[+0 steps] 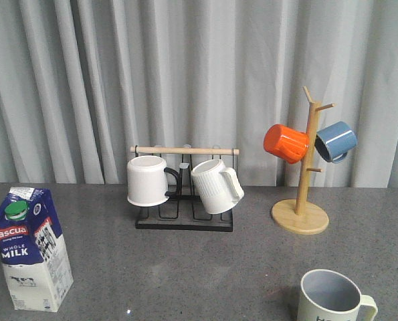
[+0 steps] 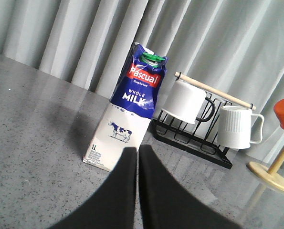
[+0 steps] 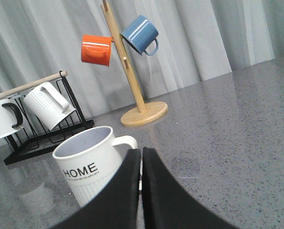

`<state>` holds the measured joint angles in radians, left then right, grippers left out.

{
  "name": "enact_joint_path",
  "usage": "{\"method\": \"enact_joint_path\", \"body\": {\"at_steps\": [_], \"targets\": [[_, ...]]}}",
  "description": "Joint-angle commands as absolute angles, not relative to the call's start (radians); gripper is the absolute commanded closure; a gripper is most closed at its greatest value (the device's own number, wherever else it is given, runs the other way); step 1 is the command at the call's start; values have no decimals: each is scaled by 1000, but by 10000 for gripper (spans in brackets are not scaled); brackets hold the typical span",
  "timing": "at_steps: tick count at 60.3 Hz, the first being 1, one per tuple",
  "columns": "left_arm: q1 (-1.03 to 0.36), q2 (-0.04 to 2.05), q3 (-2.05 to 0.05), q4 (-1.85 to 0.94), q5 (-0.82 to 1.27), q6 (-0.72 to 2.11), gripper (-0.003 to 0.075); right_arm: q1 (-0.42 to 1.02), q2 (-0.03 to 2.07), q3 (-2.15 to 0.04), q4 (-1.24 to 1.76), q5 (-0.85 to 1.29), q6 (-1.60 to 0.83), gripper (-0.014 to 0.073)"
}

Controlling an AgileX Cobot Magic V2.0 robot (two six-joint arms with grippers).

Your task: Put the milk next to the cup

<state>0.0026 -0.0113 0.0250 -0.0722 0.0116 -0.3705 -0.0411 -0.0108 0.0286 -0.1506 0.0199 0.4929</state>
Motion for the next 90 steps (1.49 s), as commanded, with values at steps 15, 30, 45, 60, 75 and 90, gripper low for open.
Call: {"method": "enact_joint_path", "body": {"at_steps": [15,30,45,60,75,90], "targets": [[1,-23,45,-78,-34,-500,500,-45,36,33,-150,-96,595,220],[0,-23,32,-73,-161,-636,407,-45,38,-17,-182,-111,637,172],[0,-11,-188,-19,145,-416,407,-45,224,-379,-246,249,493,202],[0,209,-399,-19,351,-276,407,-45,565,-621,103,438,-6,202],[0,366,-436,-19,353,-276,407,-45,825,-626,327,496,-275,202],[0,374,-436,-19,354,-276,407,-45,1016,-626,325,376,-284,202]]}}
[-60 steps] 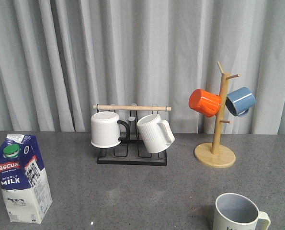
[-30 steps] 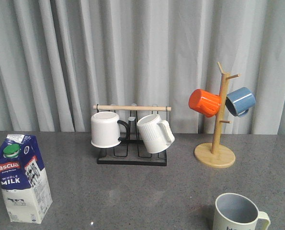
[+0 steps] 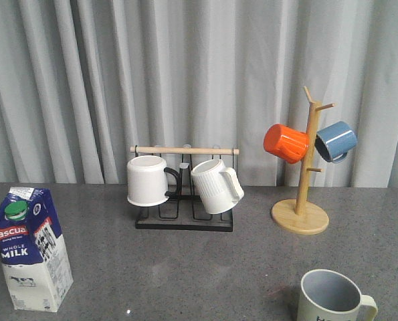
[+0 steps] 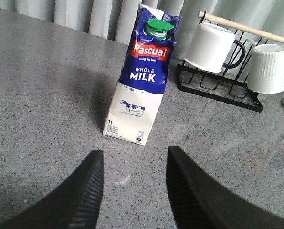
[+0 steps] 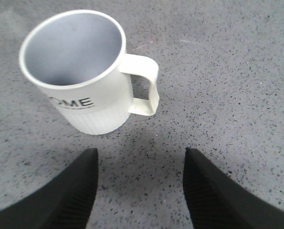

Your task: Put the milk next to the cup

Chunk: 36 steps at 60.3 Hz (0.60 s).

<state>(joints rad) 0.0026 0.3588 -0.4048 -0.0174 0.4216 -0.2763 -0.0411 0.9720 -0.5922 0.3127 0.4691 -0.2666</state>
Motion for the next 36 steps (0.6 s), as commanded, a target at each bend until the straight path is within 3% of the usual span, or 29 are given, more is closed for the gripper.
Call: {"method": "enact_joint_path", "body": {"at_steps": [1,36], "targets": [[0,374,-436,-19,354,-276,407,-45,1025,-626,327,371,-288,202],[0,374,-436,-19,354,-276,407,-45,1203,-629,392,227,-350,202]]}}
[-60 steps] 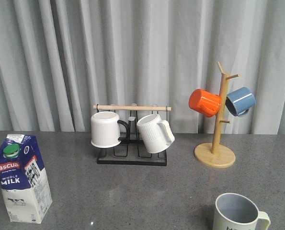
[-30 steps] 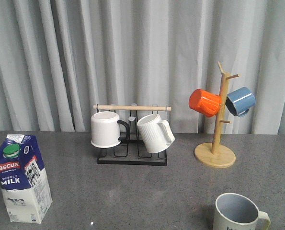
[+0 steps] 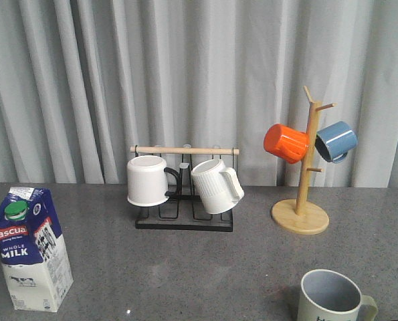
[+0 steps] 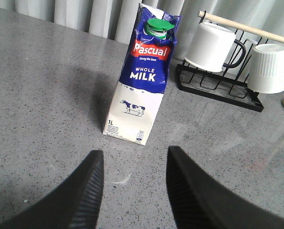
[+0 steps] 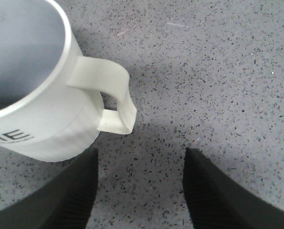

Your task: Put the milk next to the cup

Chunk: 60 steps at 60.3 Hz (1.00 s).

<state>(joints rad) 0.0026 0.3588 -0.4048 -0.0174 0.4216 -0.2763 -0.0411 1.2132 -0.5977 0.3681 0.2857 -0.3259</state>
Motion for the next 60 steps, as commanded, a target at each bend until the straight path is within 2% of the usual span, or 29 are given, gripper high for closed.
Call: {"method": "enact_joint_path", "body": {"at_steps": [1,15,60], "targets": [[0,374,-436,-19,354,-276,407,-45,1203,-629,400,227,-357,202],[0,374,-436,-19,354,-276,407,-45,1205,-629,479,209,-460,202],[0,374,-436,-19,363,-276,407,-45,1205,-630,534,176,-492,202]]}}
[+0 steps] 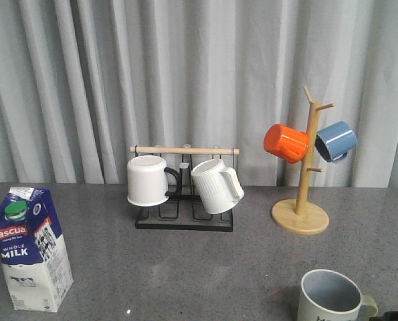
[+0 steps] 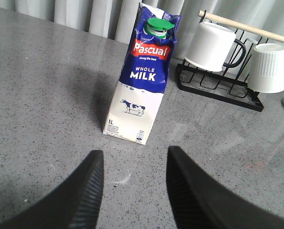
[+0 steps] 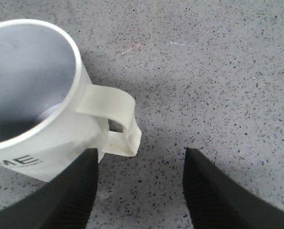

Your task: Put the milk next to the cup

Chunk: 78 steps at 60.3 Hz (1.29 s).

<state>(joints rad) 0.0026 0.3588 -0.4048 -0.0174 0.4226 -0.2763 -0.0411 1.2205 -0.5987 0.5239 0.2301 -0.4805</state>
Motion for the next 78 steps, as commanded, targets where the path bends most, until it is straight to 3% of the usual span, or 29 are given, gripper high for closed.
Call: {"method": "enact_joint_path", "body": {"at_steps": [1,26,55,62,72,78], "targets": [[0,374,-436,-19,363,-276,407,-45,1205,-630,534,176,-492,202],[0,374,-436,-19,380,-276,407,-45,1214,-630,549,180,-507,202],[0,374,-436,-19,380,-276,407,42,1441,-777,571,128,-577,212],[0,374,-436,-19,381,-276,407,45,1510,-813,574,116,-577,314],[0,374,-436,-19,384,-276,407,45,1560,-816,571,86,-633,599],[0,374,-436,-19,384,-276,407,45,1545,-827,579,97,-633,603]]}}
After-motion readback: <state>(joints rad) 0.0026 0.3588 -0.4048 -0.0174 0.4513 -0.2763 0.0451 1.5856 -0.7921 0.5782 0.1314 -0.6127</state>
